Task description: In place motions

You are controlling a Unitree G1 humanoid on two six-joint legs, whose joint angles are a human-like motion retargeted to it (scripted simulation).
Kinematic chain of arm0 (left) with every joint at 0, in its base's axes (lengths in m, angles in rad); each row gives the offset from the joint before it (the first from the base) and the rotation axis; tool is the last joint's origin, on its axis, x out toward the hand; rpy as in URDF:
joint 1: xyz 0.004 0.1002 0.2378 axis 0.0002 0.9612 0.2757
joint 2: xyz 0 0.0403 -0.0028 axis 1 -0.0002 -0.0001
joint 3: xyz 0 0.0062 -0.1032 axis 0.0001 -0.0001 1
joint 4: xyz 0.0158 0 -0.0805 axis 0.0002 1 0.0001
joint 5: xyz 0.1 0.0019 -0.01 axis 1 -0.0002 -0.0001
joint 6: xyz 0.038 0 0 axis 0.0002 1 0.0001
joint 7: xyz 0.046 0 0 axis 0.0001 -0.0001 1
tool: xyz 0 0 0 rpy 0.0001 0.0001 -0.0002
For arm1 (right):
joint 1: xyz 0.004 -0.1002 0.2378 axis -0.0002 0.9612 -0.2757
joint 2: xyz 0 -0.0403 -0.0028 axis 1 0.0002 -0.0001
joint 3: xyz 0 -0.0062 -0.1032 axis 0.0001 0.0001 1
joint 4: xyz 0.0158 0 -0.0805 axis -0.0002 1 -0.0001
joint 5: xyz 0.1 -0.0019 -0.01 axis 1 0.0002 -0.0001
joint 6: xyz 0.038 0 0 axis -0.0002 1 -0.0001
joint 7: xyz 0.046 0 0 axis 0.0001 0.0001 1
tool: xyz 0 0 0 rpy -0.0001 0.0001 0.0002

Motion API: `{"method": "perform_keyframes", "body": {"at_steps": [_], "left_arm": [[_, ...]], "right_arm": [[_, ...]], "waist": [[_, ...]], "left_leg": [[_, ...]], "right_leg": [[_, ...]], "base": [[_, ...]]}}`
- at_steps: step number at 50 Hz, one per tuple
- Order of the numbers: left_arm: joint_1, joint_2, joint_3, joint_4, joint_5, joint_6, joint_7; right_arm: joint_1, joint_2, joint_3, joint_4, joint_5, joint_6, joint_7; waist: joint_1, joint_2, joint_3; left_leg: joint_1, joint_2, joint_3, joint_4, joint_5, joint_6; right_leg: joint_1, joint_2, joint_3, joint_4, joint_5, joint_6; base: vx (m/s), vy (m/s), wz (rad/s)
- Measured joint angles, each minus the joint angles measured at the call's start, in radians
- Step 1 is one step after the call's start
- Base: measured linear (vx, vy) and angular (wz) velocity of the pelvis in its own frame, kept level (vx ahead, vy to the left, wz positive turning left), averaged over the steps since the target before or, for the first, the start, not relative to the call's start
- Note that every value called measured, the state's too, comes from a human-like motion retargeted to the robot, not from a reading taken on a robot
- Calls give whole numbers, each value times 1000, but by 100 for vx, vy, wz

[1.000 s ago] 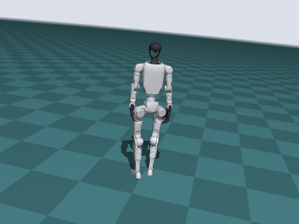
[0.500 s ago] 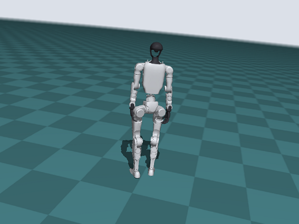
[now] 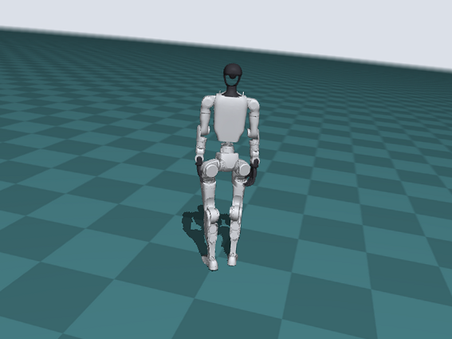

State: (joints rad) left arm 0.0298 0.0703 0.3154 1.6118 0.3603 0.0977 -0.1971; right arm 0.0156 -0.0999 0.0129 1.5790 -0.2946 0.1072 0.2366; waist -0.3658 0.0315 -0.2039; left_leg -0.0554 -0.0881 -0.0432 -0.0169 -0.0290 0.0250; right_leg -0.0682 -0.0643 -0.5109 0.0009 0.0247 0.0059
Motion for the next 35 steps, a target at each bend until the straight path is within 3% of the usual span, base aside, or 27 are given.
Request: {"method": "perform_keyframes", "body": {"at_steps": [35], "left_arm": [[-4,1,5,-8,-14,-4,-3]], "right_arm": [[1,-2,5,7,-6,0,-2]], "waist": [[75,-16,-3]], "left_leg": [[1,-21,88,-8,-18,18]], "right_leg": [[-13,-9,87,9,24,11]], "base": [[2,-3,-9]]}}
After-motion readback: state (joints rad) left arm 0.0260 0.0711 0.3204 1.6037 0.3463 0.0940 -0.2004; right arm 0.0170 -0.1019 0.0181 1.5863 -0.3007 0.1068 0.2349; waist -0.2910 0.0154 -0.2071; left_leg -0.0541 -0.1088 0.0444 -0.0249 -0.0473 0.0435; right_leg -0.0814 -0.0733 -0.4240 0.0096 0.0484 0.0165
